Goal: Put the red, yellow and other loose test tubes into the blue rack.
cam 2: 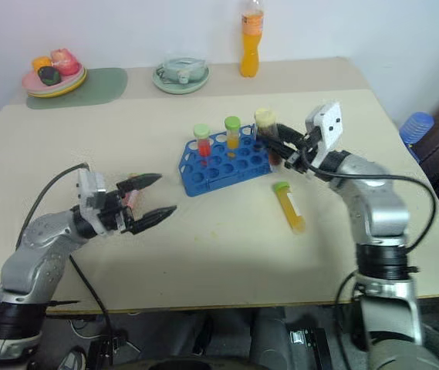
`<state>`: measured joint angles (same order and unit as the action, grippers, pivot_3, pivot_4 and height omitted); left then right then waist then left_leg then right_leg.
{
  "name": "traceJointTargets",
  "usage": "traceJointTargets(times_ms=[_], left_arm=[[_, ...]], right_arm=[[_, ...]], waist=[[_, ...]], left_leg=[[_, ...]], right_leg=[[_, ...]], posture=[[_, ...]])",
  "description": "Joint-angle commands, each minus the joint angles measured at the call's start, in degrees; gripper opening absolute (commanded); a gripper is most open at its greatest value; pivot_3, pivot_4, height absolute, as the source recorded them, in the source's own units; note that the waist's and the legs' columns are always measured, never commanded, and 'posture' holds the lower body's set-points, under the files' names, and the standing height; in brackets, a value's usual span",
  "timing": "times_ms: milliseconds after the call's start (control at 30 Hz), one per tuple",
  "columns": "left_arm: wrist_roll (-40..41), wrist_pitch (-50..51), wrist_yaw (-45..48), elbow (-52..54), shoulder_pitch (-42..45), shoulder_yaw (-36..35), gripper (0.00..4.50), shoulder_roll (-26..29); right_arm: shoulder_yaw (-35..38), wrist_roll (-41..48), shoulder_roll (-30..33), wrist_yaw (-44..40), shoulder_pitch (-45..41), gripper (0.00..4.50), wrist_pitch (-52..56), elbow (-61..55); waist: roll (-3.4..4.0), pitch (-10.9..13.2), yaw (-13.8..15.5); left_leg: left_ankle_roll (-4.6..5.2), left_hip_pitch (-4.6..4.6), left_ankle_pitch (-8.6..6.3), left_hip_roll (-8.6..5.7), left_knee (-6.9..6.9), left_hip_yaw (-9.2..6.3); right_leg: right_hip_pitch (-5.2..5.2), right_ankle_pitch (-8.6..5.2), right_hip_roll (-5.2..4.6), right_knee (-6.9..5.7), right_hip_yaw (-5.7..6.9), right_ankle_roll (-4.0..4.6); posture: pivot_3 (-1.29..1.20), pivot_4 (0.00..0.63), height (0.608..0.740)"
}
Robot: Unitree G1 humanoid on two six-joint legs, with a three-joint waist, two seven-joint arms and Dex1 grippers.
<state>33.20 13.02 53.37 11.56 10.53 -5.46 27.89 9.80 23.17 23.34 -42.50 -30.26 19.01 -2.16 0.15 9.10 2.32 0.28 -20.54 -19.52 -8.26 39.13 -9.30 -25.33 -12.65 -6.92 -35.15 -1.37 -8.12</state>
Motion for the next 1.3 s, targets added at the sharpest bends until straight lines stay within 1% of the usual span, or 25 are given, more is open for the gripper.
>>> traceJointTargets(times_ms=[33, 167, 267, 433, 567, 733, 933, 1300], left_arm=[[0.2, -1.4, -2.0, -1.7, 3.6, -1.2, 4.50, -1.7], [-1.6, -2.5, -2.5, -4.1, 6.9, 0.0, 4.50, -2.6], [-1.6, -2.1, -2.7, -4.8, 8.2, -0.5, 4.50, -2.6], [-1.6, -1.8, -2.9, -4.0, 8.2, -0.9, 4.50, -2.2], [-1.4, -1.3, -3.6, -2.4, 7.5, -1.0, 4.50, -2.2], [-1.1, -0.8, -4.9, -0.2, 5.9, -1.5, 4.50, -1.9], [-0.8, -0.6, -6.1, 1.5, 4.2, -1.7, 4.50, -1.7], [-0.6, 0.0, -7.6, 3.4, 2.4, -2.2, 4.50, -1.6]], right_arm=[[0.7, -2.2, -5.5, 6.4, -1.7, 0.78, -10.4, 1.4], [-0.9, -6.8, -12.1, 12.1, -2.3, 0.78, -21.9, 8.6], [-0.8, -8.5, -14.7, 14.5, -2.6, 0.78, -28.6, 14.5], [-1.1, -10.8, -14.9, 15.7, -3.7, 0.78, -36.1, 24.0], [-1.3, -11.7, -14.3, 15.4, -5.0, 0.78, -40.4, 30.9], [-1.6, -11.5, -14.5, 14.5, -7.4, 0.78, -43.3, 37.3], [-2.4, -11.5, -15.9, 13.3, -9.7, 0.78, -45.1, 41.9], [-3.3, -11.4, -17.0, 12.0, -7.9, 0.78, -45.7, 42.7]], waist=[[0.00, 0.0, -0.2], [0.00, 0.0, -1.3], [0.00, 0.0, -2.1], [0.02, 0.0, -3.3], [0.02, 0.0, -3.5], [0.04, 0.0, -3.5], [0.05, 0.0, -3.5], [0.07, -0.1, -3.5]], left_leg=[[0.00, 0.00, 0.00, 0.00, 0.00, 0.00], [-0.01, 0.03, 0.00, 0.01, -0.09, 0.01], [-0.02, 0.04, 0.01, 0.01, -0.11, -0.02], [-0.02, 0.05, 0.01, 0.01, -0.13, -0.06], [-0.03, 0.08, 0.01, 0.04, -0.19, -0.06], [-0.03, 0.11, 0.01, 0.04, -0.18, -0.05], [-0.03, 0.12, 0.01, 0.04, -0.16, -0.05], [-0.03, 0.14, 0.01, 0.04, -0.16, -0.06]], right_leg=[[-0.02, 0.00, 0.00, -0.01, 0.00, 0.00], [-0.06, 0.00, 0.02, -0.03, 0.01, 0.00], [-0.05, 0.00, 0.03, -0.04, 0.03, 0.00], [-0.05, 0.00, 0.04, -0.04, 0.04, 0.01], [-0.07, -0.01, 0.07, -0.04, 0.03, 0.01], [-0.05, -0.01, 0.08, -0.04, 0.02, 0.01], [-0.03, 0.00, 0.08, -0.04, 0.02, 0.02], [-0.02, 0.00, 0.08, -0.05, 0.02, 0.02]], posture=[[0.00, 0.150, 0.740], [0.00, 0.150, 0.740], [0.00, 0.150, 0.740], [0.00, 0.150, 0.740], [0.00, 0.150, 0.740], [0.00, 0.150, 0.740], [0.00, 0.150, 0.740], [0.00, 0.150, 0.740]])
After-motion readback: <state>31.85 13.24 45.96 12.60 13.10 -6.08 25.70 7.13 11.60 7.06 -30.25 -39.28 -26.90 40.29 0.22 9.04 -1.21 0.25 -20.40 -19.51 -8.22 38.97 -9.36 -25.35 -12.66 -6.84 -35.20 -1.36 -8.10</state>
